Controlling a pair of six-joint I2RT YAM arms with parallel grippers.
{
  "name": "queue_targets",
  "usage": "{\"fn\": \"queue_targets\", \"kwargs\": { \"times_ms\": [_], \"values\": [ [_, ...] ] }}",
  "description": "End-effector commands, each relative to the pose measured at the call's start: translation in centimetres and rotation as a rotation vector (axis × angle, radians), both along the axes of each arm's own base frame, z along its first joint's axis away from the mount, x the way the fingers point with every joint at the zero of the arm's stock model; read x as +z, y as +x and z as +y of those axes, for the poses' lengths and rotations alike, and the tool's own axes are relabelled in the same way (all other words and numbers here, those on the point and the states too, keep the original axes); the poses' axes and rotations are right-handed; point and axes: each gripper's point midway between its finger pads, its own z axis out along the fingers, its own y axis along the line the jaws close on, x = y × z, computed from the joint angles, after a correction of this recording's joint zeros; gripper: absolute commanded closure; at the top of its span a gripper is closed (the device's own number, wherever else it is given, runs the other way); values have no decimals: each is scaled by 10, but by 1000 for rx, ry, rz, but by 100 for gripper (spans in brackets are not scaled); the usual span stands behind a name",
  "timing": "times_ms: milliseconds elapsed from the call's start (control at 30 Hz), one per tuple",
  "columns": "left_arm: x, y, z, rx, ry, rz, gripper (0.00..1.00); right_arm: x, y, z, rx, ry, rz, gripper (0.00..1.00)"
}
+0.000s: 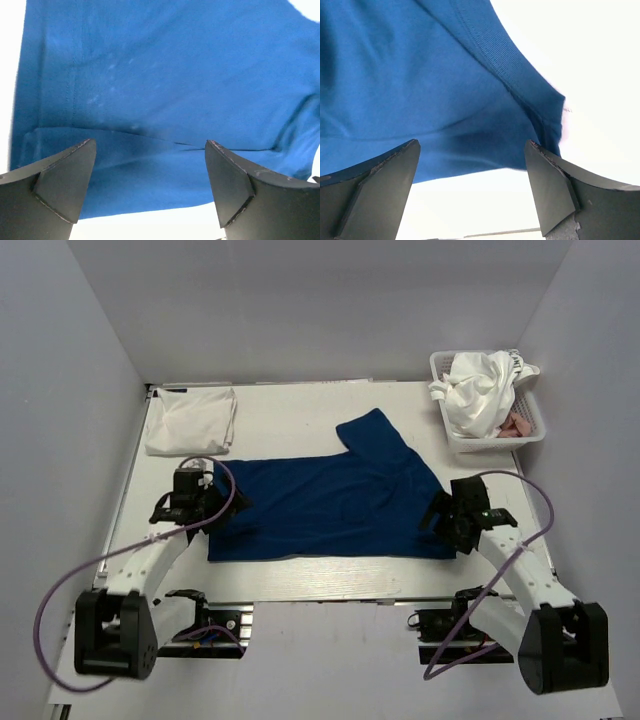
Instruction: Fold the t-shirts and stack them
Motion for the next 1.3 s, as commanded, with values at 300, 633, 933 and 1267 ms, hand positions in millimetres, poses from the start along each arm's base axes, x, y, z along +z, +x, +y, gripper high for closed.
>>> {"fn": "queue_targets", "kwargs": {
  "times_ms": [300,633,933,1267],
  "values": [
    [74,72,64,314,218,-86,0,100,96,29,222,-1,-337,10],
    [32,130,95,349,362,57,6,165,205,44,194,-44,-537,10],
    [3,169,86,289,344,51,31,148,258,32,234,-226,-512,10],
    [-49,173,96,281,418,202,57,112,280,72,404,-117,-491,10]
  ]
}}
